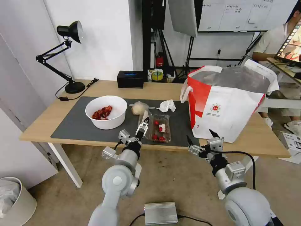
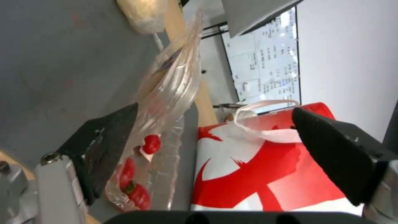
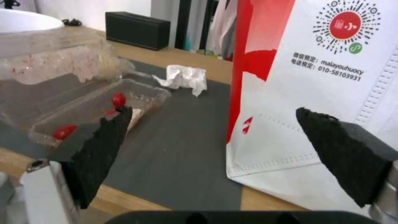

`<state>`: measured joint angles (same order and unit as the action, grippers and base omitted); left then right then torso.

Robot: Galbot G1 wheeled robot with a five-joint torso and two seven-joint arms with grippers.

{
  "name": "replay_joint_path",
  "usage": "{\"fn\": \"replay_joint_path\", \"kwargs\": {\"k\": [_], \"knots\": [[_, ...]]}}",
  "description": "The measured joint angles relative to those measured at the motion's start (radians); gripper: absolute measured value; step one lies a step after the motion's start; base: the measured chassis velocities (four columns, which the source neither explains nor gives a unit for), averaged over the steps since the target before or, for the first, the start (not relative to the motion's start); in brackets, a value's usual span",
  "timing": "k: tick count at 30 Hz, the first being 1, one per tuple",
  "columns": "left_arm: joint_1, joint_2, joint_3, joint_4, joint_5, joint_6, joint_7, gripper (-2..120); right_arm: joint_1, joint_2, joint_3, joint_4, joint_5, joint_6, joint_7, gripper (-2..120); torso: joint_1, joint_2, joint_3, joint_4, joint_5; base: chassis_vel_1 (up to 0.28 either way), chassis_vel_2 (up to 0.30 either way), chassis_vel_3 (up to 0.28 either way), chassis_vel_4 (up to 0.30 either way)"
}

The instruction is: Pick up the trash from the table and place it into the takeout bag.

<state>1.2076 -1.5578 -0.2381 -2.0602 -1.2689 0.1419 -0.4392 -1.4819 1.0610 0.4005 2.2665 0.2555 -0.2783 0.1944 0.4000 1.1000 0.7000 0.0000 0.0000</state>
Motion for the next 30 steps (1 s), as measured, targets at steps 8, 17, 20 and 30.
{"fn": "replay_joint_path", "kwargs": {"k": [8,17,20,30], "knots": [[0.003,-0.004,0.009,-0.002,0.003,-0.002,0.002,100,-0.005,0.002,0.002,0.004,-0.002,0.0,0.0,100,0.0,0.0,0.0,0.0,0.0,0.0,0.0,0.0,0.0],[0.005,-0.009,0.018,-0.003,0.007,-0.002,0.006,100,-0.015,0.005,0.011,0.009,-0.003,0.0,0.001,100,0.0,0.0,0.0,0.0,0.0,0.0,0.0,0.0,0.0],[0.008,-0.013,0.027,-0.005,0.01,-0.002,0.009,100,-0.019,0.007,0.015,0.011,-0.004,0.001,0.001,100,0.0,0.0,0.0,0.0,0.0,0.0,0.0,0.0,0.0],[0.025,-0.023,0.057,-0.013,0.03,-0.002,0.022,100,-0.034,0.009,0.03,0.017,-0.006,0.001,0.001,100,0.0,0.0,0.0,0.0,0.0001,0.0,0.0,0.0,0.0]]}}
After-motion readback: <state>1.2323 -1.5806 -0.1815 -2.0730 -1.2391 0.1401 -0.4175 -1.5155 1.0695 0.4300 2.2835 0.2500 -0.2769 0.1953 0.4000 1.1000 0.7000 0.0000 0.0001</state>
